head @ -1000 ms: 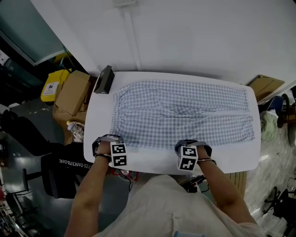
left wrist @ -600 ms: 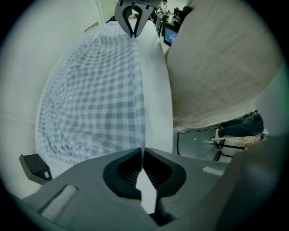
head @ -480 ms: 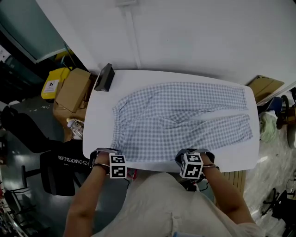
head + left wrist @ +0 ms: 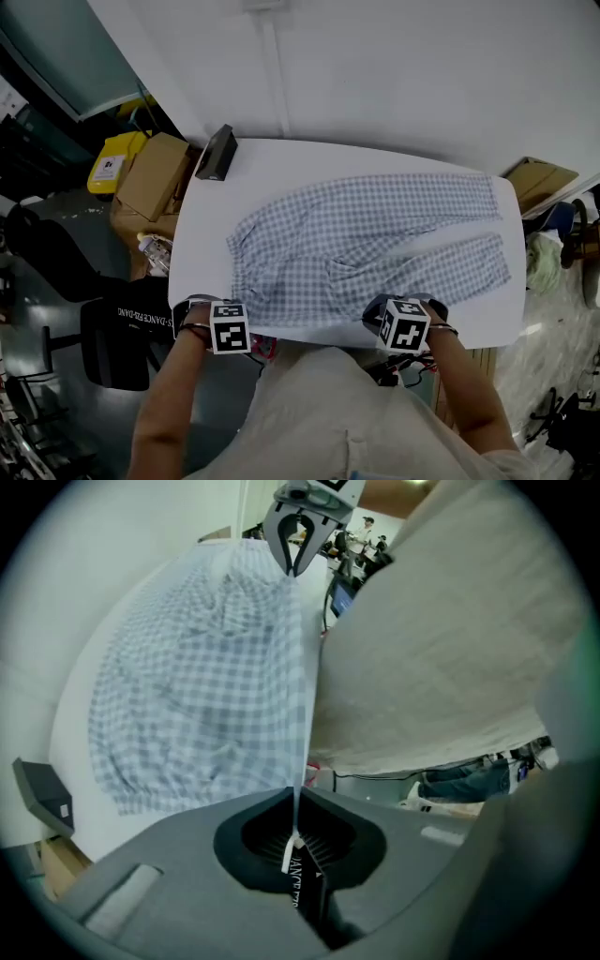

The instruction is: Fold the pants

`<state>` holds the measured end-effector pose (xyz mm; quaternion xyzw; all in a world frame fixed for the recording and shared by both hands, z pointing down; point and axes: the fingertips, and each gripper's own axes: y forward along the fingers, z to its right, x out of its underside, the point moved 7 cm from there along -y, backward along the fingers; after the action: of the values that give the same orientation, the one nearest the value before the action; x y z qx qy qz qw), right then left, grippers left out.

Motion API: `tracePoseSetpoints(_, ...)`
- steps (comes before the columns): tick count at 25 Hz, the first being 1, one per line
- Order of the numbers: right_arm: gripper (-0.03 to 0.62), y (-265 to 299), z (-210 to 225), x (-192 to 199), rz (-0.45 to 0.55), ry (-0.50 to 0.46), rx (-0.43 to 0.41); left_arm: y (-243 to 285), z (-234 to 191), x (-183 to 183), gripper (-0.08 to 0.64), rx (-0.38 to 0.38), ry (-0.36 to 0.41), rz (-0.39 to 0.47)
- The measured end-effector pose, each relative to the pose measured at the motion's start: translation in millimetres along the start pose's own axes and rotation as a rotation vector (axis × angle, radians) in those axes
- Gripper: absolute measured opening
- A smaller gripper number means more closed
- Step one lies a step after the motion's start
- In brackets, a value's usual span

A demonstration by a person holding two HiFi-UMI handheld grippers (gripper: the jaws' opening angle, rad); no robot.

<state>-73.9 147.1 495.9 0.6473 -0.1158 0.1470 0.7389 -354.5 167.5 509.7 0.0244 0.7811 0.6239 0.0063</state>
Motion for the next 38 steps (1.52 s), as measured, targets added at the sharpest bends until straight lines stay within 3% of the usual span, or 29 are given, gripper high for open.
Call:
tracePoseSetpoints(5, 0.023, -31, 57, -11, -0.017, -0.012, 0.115, -38, -47, -3, 0.012, -0.13, -0.05, 0.044)
tracePoseSetpoints(10, 0.023, -51, 110, -20, -0.048, -0.03, 0.171, -60, -88, -5, 0.012, -0.191, -0.089, 0.066)
tracePoseSetpoints(22, 0.023, -51, 225, -61, -0.182, -0.112, 0.158, -76, -186, 7, 0.012, -0.193, -0.163, 0.032)
tracePoseSetpoints(31, 0.023, -21, 315, -81, -0.173, -0.074, 0.184, -58, -256, 24, 0.012, -0.189, -0.265, 0.014)
tracePoseSetpoints(38, 0.023, 20, 346, -82, -0.17, -0.061, 0.165, -35, -281, 30, 0.012, -0.217, -0.327, -0.019)
